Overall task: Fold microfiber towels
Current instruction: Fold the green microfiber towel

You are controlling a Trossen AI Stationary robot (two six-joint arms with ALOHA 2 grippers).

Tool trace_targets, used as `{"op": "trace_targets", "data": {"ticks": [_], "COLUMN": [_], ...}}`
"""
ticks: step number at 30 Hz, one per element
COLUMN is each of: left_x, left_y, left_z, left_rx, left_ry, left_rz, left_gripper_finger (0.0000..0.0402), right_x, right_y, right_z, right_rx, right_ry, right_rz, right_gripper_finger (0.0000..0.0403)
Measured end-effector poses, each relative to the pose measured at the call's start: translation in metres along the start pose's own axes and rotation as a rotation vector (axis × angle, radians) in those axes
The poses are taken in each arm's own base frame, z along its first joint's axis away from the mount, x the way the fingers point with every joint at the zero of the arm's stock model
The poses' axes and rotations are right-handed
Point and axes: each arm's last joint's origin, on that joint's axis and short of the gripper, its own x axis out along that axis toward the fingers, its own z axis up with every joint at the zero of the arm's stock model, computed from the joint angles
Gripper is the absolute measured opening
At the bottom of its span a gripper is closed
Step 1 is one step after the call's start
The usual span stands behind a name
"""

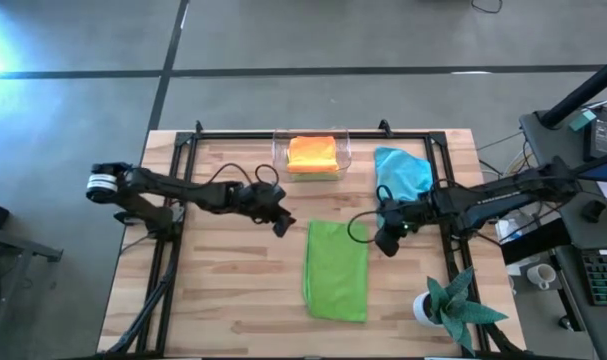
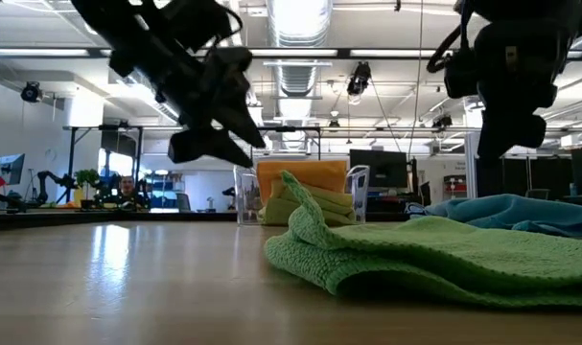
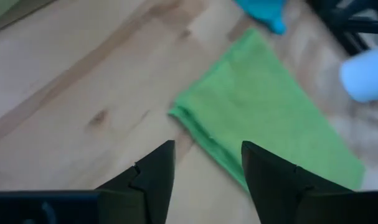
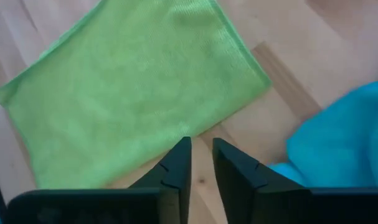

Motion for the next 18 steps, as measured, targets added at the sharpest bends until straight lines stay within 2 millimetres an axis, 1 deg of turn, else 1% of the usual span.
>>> {"op": "trace_targets", "data": {"ticks": [2,5,8,10,12,14,16,18], "left_x": [0.006,0.016,0.029,0.035,0.043,0.047,0.052,0.054], "left_y": [0.004,0.007,0.006,0.005,0.002,0.004,0.005,0.008], "left_z": [0.002,0.007,0.009,0.008,0.012,0.009,0.009,0.005], "left_rx": [-0.047,-0.122,-0.128,-0.126,-0.118,-0.128,-0.164,-0.205], "left_ry": [0.024,0.064,0.083,0.09,0.057,0.064,0.056,0.08], "left_rz": [0.009,-0.02,-0.073,-0.114,-0.16,-0.154,-0.161,-0.14], "left_gripper_finger": [0.0182,0.0201,0.0212,0.0214,0.0215,0.0215,0.0215,0.0215], "right_x": [0.002,0.004,0.007,0.011,0.015,0.019,0.024,0.029], "right_y": [-0.001,-0.007,-0.014,-0.017,-0.023,-0.023,-0.027,-0.026], "right_z": [0.005,0.011,0.016,0.021,0.02,0.023,0.021,0.023], "right_rx": [-0.014,-0.011,0.026,0.059,0.083,0.095,0.107,0.128], "right_ry": [-0.019,-0.037,-0.044,-0.062,-0.025,-0.032,-0.002,-0.011], "right_rz": [0.017,0.007,-0.011,0.014,0.003,0.027,0.009,0.016], "right_gripper_finger": [0.008,0.0102,0.0118,0.0125,0.0131,0.0136,0.0139,0.0141]}}
